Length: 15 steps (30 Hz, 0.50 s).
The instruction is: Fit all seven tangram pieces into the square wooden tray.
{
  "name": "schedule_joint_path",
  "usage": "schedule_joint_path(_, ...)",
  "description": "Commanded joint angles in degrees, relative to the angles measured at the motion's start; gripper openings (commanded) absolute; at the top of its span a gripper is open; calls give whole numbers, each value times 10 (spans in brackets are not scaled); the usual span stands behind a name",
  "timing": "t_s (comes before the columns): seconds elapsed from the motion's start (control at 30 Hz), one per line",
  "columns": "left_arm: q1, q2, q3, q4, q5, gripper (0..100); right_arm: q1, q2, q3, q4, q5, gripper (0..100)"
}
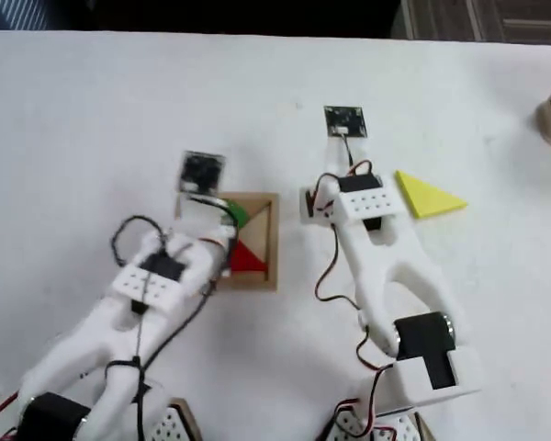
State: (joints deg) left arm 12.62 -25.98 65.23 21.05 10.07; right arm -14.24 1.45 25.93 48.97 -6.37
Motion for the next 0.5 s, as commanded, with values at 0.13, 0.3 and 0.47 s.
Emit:
schedule_joint_path(0.13, 5, 65, -51, -4, -4, 23, 0, -30, -3, -9, 11, 18)
schedule_joint_path(0.3, -1, 105, -100, 57, -8, 23, 0, -29, -2, -8, 38, 18)
schedule_joint_path(0.47, 25, 49, -56, 60, -10, 23, 0, -29, -2, -9, 38, 18)
